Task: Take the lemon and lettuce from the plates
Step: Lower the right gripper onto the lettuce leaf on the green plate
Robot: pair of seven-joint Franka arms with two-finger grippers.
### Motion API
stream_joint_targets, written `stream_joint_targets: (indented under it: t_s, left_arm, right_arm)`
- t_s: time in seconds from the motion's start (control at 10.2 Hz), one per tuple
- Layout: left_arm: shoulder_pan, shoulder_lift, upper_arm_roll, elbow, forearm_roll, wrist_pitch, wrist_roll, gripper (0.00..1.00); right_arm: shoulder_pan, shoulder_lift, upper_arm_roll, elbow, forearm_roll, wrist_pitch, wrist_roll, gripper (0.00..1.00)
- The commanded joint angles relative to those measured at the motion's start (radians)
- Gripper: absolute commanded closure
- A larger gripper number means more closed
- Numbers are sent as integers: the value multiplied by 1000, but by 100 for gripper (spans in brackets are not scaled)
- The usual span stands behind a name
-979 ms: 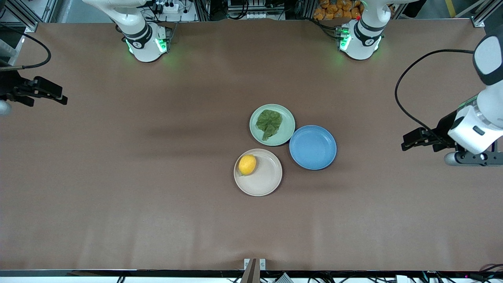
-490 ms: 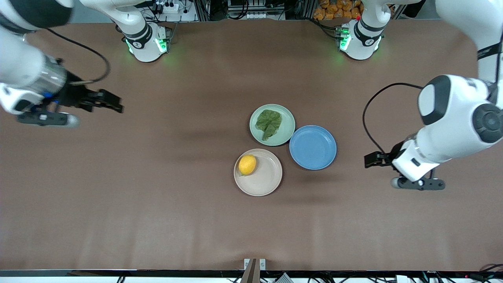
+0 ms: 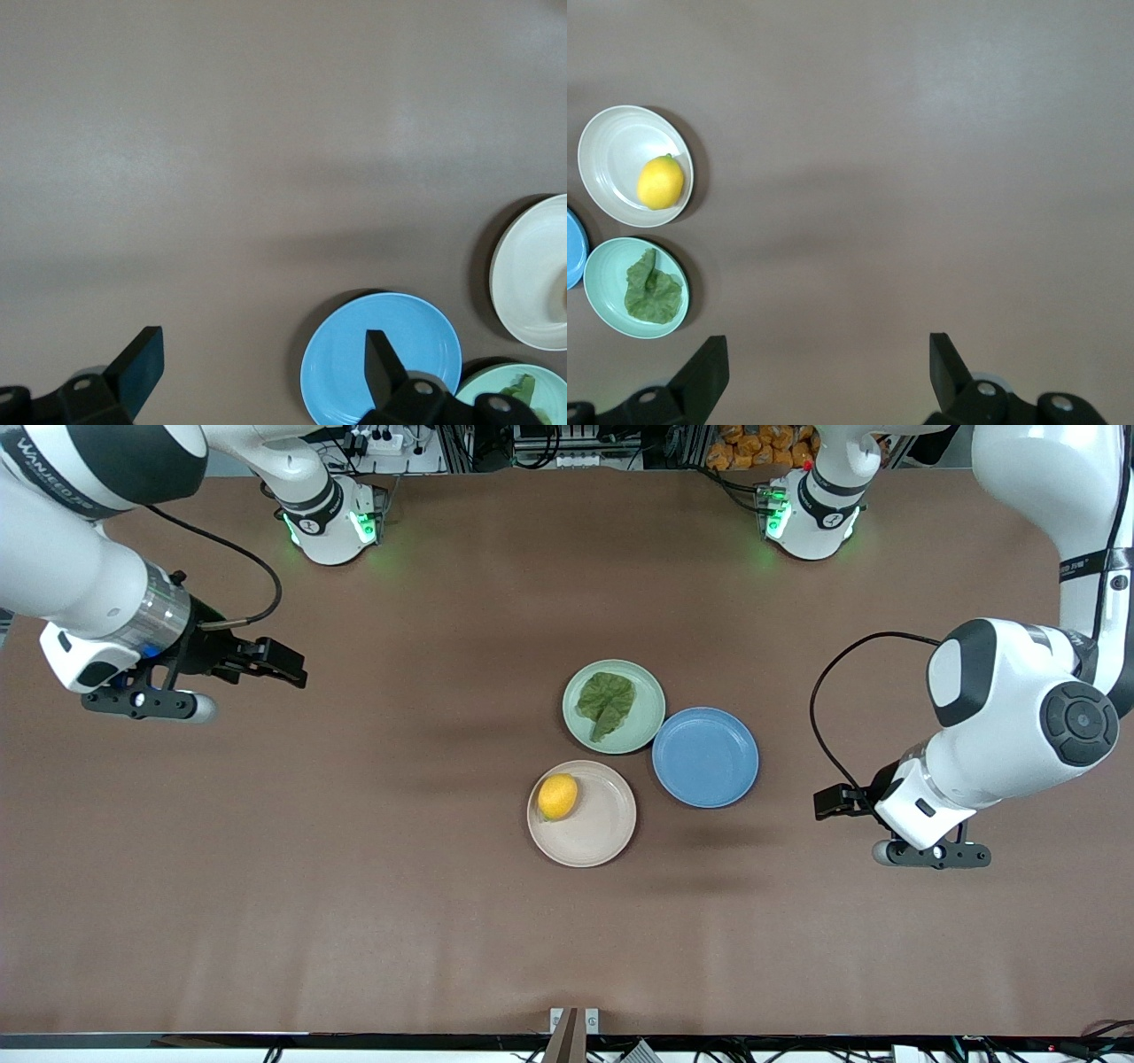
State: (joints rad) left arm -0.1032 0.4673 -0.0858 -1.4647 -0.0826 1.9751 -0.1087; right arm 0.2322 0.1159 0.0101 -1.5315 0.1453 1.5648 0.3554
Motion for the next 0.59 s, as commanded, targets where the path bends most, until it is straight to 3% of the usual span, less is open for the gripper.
stream_joint_targets:
  t_s: [0.0, 0.49]
  left_arm:
    - [-3, 19, 3, 27, -11, 22, -11, 0]
    - [-3, 40, 3, 27, -11, 56, -9, 0]
  right_arm:
    - [141, 65, -1, -2, 7, 71, 170, 0]
    - [505, 269, -2, 5, -19, 381, 644, 0]
